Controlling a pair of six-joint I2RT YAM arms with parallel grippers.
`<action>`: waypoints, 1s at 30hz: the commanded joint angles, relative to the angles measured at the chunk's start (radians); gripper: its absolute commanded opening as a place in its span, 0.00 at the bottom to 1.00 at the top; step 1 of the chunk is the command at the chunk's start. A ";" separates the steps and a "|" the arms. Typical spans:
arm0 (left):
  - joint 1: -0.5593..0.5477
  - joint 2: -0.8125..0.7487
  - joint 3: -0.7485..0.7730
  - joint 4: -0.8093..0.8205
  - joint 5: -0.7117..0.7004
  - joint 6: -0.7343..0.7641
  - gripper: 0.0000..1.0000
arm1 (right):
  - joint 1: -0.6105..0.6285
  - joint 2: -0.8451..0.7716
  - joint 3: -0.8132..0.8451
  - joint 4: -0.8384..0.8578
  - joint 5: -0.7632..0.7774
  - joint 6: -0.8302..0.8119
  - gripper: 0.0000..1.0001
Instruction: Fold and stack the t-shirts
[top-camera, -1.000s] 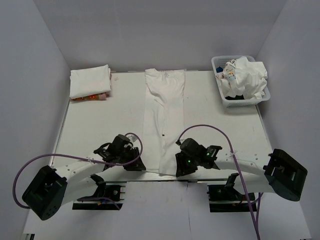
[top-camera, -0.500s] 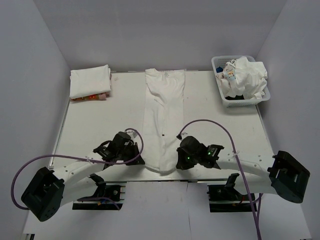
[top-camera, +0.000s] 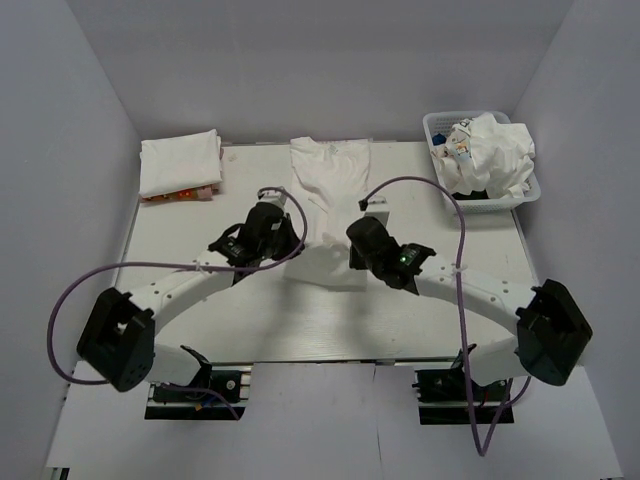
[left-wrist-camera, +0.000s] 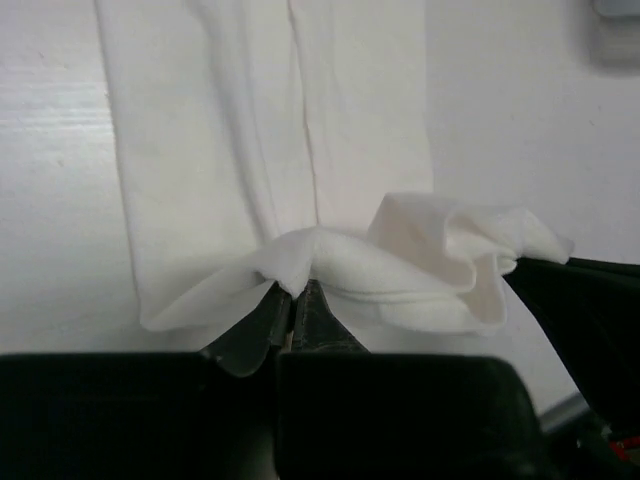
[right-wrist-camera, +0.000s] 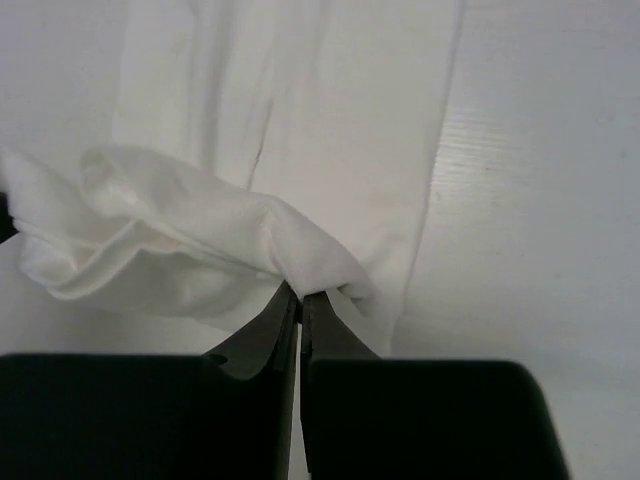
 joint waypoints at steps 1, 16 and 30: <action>0.024 0.070 0.125 -0.022 -0.151 0.047 0.00 | -0.054 0.088 0.101 0.045 0.083 -0.050 0.00; 0.154 0.432 0.451 0.050 -0.094 0.153 0.00 | -0.286 0.413 0.385 0.148 -0.168 -0.185 0.00; 0.205 0.676 0.673 0.026 0.024 0.185 0.00 | -0.366 0.657 0.605 0.057 -0.243 -0.144 0.00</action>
